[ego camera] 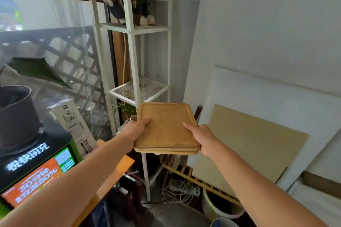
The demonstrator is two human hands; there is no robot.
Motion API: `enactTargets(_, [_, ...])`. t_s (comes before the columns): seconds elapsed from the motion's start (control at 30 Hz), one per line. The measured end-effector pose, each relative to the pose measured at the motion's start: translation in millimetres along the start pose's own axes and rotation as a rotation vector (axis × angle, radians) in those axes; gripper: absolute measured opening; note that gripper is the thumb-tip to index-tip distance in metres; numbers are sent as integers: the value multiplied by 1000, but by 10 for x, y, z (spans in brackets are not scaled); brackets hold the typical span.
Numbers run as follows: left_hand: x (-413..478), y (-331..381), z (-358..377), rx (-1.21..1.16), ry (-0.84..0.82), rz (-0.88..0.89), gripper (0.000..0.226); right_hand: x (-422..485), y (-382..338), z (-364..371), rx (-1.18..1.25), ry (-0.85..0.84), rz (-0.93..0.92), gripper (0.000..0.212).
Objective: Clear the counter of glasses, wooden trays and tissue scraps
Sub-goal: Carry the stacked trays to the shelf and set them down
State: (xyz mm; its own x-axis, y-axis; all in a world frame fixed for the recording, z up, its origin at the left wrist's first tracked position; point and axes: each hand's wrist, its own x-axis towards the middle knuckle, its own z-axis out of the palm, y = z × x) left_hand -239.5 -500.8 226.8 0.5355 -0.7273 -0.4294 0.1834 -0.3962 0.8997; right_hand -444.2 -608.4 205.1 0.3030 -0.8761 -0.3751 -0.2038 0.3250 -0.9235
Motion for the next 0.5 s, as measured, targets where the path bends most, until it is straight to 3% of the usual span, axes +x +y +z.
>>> enactTargets(0.17, [675,396,130,-23,-26,28,58,686,-399,20,26,14,-11,42])
enactTargets(0.37, [1428,626,362,-116,13,28,62,1589,-690,23,-25,-16,40,62])
enactTargets(0.5, [1951,720,519,-159,125,23,58,2288,-945,70,-91,-88,19,63])
